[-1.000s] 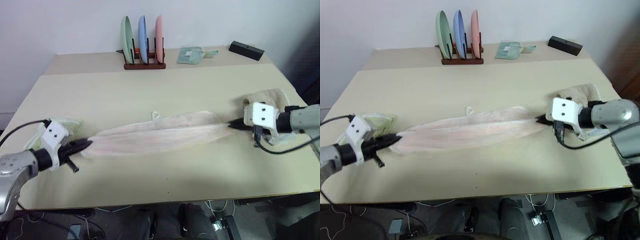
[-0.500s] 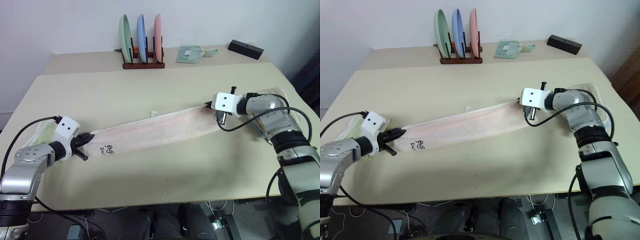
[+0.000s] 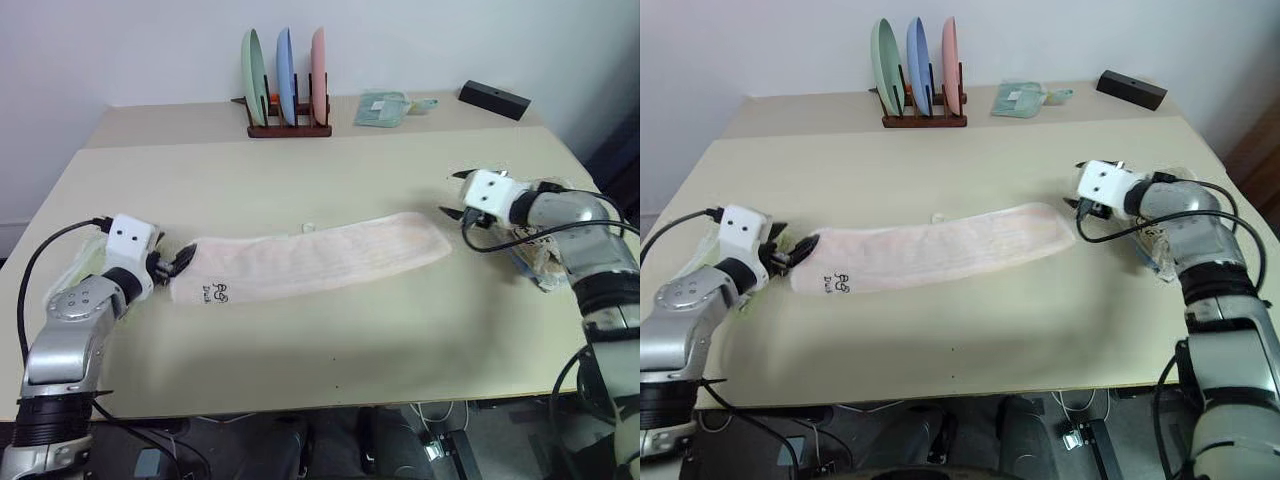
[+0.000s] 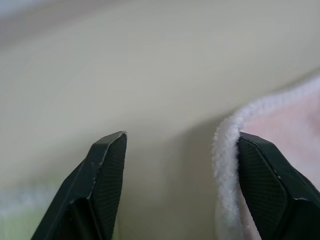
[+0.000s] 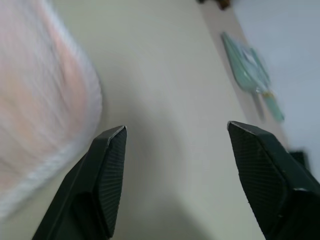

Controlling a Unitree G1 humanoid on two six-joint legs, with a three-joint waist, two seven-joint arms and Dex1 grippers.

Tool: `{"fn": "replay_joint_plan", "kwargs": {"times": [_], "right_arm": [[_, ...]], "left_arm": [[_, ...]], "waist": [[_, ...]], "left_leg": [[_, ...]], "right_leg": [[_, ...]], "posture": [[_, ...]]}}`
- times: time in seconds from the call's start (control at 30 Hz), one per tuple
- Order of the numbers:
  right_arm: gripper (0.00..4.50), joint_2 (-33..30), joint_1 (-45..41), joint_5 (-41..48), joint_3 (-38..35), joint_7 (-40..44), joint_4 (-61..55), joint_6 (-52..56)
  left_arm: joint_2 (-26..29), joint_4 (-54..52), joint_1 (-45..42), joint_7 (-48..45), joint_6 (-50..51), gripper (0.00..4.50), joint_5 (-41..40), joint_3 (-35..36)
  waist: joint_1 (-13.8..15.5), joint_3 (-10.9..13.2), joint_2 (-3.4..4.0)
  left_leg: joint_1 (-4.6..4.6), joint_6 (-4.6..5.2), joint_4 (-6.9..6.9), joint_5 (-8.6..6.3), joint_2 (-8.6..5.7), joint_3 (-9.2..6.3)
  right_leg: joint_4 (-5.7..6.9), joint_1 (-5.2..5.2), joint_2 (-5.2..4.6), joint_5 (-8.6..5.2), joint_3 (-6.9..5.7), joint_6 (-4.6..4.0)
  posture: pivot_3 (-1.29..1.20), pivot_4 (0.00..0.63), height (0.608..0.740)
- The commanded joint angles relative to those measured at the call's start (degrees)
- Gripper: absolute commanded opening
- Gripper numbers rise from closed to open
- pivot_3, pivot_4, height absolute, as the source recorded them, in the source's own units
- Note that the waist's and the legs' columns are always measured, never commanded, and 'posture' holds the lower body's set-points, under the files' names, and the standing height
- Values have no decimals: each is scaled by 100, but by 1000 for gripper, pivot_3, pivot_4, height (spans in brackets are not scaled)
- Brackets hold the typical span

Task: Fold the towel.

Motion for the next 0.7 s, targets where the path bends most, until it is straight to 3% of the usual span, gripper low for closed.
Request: {"fn": "replay_joint_plan", "kwargs": {"times": [0.03,0.13,0.2,0.33,0.5,0.7], "right_arm": [[4437,-108,940,1592,-808,376,-2004,2298],[4437,-75,1939,2388,-1101,310,-3299,3663],[4437,418,2370,3086,-1442,-369,-3746,5018],[4437,1242,2515,3759,-2050,-1529,-4114,6568],[4437,2110,2113,4143,-2668,-2648,-3909,7426],[4437,3017,1154,4114,-3370,-3849,-2935,7421]], "left_arm": [[-64,-536,28,-329,-338,3402,-23,-351],[-80,-721,72,-781,-429,3402,-54,-836],[-128,-965,81,-1231,-457,3402,-160,-1321],[-301,-1153,-63,-1711,-375,3402,-357,-1854],[-424,-1230,-176,-2151,-276,3402,-579,-2237],[-532,-1160,-223,-2222,-312,3402,-579,-2326]], "waist": [[7,0,1],[8,-1,2],[-43,-1,3],[16,-9,-10],[-1,-13,-13],[-23,-16,-11]], "left_leg": [[0,0,-1,0,0,-2],[0,1,3,-1,0,-1],[3,1,3,-1,0,0],[10,1,-3,-1,3,5],[8,2,2,-1,-1,5],[15,1,-4,0,0,8]], "right_leg": [[1,1,-1,0,0,0],[1,2,-2,0,2,0],[3,4,-2,0,3,0],[2,6,0,0,8,0],[2,6,-1,0,8,0],[5,5,1,0,9,0]], "posture": [[0,150,740],[0,150,740],[0,150,740],[0,150,740],[0,150,740],[0,150,740]]}}
